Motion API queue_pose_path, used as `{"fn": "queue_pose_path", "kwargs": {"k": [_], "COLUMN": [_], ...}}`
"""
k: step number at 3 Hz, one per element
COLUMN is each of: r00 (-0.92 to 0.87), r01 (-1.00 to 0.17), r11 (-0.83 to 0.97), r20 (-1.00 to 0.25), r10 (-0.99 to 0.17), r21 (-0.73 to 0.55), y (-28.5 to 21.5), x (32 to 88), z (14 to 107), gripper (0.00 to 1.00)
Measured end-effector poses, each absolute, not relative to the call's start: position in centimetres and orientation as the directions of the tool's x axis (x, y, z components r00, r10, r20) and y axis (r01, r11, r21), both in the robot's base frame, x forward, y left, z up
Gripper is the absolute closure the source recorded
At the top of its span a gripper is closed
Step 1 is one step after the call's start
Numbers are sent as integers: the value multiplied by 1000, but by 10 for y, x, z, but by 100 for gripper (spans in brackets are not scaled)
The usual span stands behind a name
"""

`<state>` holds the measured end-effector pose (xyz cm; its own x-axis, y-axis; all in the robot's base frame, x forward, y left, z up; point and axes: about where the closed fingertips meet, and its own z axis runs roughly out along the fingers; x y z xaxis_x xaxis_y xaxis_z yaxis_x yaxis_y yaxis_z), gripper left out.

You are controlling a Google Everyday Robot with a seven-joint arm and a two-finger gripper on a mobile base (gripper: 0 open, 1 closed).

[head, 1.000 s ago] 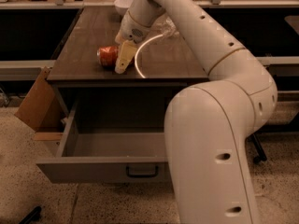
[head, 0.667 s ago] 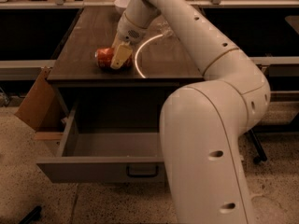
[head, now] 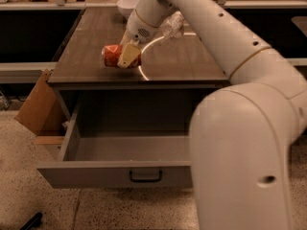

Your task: Place coke can into top drawer

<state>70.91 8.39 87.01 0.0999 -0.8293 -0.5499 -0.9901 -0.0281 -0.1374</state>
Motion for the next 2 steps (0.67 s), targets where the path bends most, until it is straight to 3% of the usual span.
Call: {"fn": "queue_pose_path", "kwargs": {"k": [2], "r00": [-60], "r01": [-959], "r11": [224], "r20": [-650], "r10": [-758], "r21": [-172], "y": [33], "x": [631], "z": [935], "gripper": [100]}}
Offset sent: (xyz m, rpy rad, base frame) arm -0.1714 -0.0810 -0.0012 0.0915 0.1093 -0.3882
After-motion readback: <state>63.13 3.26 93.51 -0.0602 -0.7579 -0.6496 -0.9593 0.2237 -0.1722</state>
